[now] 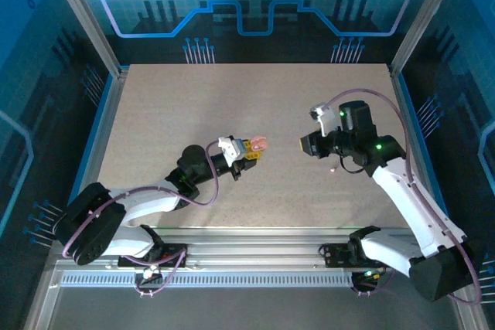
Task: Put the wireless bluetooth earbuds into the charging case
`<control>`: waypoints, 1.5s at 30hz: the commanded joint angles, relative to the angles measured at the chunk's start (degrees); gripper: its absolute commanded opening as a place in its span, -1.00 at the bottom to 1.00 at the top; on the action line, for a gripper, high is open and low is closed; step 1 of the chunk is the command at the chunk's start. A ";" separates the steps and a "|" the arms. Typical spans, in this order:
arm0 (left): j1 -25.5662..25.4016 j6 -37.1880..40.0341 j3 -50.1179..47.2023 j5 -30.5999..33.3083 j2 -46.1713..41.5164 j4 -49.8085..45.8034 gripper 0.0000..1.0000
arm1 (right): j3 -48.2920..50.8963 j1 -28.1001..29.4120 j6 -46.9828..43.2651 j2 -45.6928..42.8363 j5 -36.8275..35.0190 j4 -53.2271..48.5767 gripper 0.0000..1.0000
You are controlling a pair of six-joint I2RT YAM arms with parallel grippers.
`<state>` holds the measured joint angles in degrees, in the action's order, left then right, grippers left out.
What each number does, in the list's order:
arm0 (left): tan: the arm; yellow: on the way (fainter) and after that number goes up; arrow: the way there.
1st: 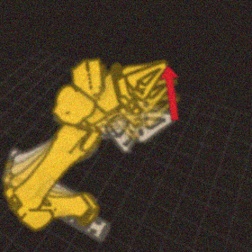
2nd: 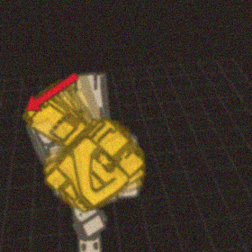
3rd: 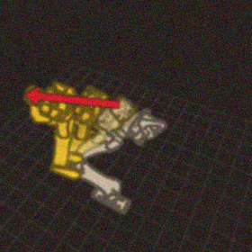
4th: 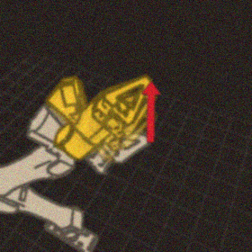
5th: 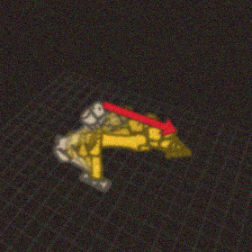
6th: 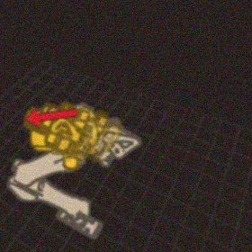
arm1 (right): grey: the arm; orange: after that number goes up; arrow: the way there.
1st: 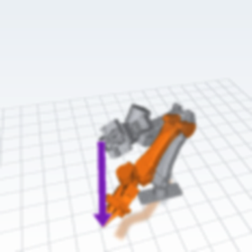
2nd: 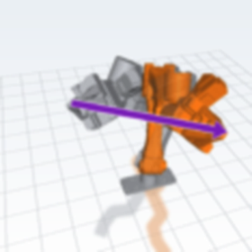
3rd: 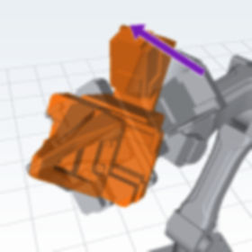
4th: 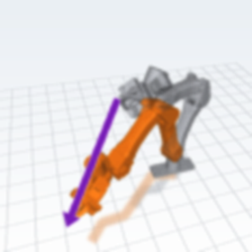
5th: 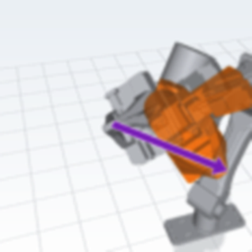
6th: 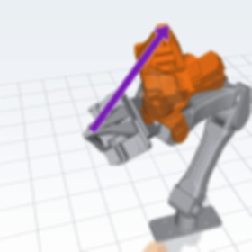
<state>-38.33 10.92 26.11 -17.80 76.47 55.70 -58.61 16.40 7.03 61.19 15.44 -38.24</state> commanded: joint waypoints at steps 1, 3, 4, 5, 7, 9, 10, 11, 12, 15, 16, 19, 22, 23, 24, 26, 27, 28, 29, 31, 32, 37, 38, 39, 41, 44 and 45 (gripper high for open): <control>-0.42 1.31 -0.40 0.15 1.04 0.50 -0.61 | 2.75 -5.38 12.06 -0.66 2.18 -7.79 -0.40; -0.37 0.92 -0.53 0.06 1.52 1.13 -0.61 | 3.90 -9.91 13.41 0.67 6.06 -8.94 -0.38; -0.42 0.57 -0.62 0.22 1.73 1.59 -0.61 | 4.18 -12.13 14.44 1.83 6.92 -10.08 -0.37; -0.43 0.20 -0.74 0.40 1.91 2.08 -0.61 | 4.16 -14.12 15.81 3.26 6.87 -11.60 -0.36; -0.37 -0.15 -0.93 0.58 2.10 2.41 -0.61 | 3.09 -17.40 17.95 7.20 6.31 -15.78 -0.33; -0.46 -0.11 -1.03 0.70 2.11 2.50 -0.61 | 1.51 -19.26 19.47 11.83 4.24 -19.79 -0.30; -0.38 -0.17 -1.15 0.75 2.11 2.57 -0.61 | 1.07 -19.64 20.37 13.94 3.27 -20.92 -0.29; -0.41 -0.03 -1.16 0.85 2.11 2.57 -0.61 | 0.83 -19.66 20.86 15.39 3.12 -21.09 -0.29; -0.37 -0.02 -1.22 0.84 2.02 2.64 -0.61 | 0.65 -19.66 21.58 16.65 2.60 -21.02 -0.29; -0.43 -0.07 -1.43 1.01 1.87 2.66 -0.61 | -0.06 -19.74 23.04 19.25 -0.73 -20.56 -0.28; -0.40 -0.15 -1.49 1.01 1.88 2.75 -0.61 | -0.70 -19.81 23.13 20.20 -2.10 -20.57 -0.27; -0.42 -0.20 -1.59 0.95 1.84 2.78 -0.61 | -2.26 -20.47 22.60 23.71 -4.80 -19.74 -0.26; -0.36 -0.15 -1.59 1.01 2.00 2.70 -0.61 | -4.29 -20.71 21.09 27.06 -5.16 -17.76 -0.26; -0.41 -0.03 -1.50 1.01 2.06 2.71 -0.61 | -5.01 -20.71 20.68 27.98 -5.08 -17.22 -0.26; -0.36 0.03 -1.57 1.05 2.18 2.70 -0.61 | -6.01 -20.63 19.74 29.12 -4.84 -16.65 -0.26; -0.35 0.06 -1.50 1.19 2.41 2.68 -0.61 | -8.10 -20.45 18.50 31.30 -4.92 -16.45 -0.27; -0.39 0.10 -1.43 1.27 2.52 2.64 -0.61 | -9.17 -20.32 17.62 32.51 -4.66 -16.22 -0.27; -0.35 0.08 -1.42 1.37 2.62 2.57 -0.61 | -10.13 -20.14 17.14 33.65 -4.61 -16.17 -0.28; -0.34 0.15 -1.39 1.45 2.72 2.57 -0.61 | -10.96 -19.97 16.90 34.54 -4.63 -16.08 -0.28; -0.27 0.28 -1.16 1.54 2.97 2.49 -0.61 | -12.58 -19.62 16.46 36.62 -4.46 -15.74 -0.28; -0.20 0.32 -1.10 1.63 3.03 2.44 -0.61 | -13.00 -19.44 16.28 37.56 -4.53 -15.61 -0.28; -0.13 0.46 -0.59 1.81 3.77 2.39 -0.61 | -14.42 -18.54 15.57 42.42 -5.76 -14.64 -0.29; -0.10 0.50 -0.55 1.89 3.83 2.42 -0.61 | -14.51 -18.44 15.50 43.13 -5.98 -14.43 -0.29; -0.08 0.51 -0.53 1.87 3.91 2.42 -0.61 | -14.61 -18.27 15.39 43.86 -6.27 -14.26 -0.29; 0.01 0.56 -0.36 1.81 3.95 2.35 -0.61 | -14.65 -17.95 15.21 45.00 -6.60 -13.85 -0.29; 0.14 0.59 -0.28 1.72 3.95 2.14 -0.61 | -14.52 -17.40 15.08 46.65 -6.91 -13.09 -0.29; 0.21 0.51 -0.26 1.70 3.93 2.12 -0.61 | -14.52 -17.14 15.04 47.32 -7.17 -12.88 -0.29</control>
<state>-38.30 10.85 25.10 -16.32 79.90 55.96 -72.01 -1.85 22.87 106.91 9.13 -51.48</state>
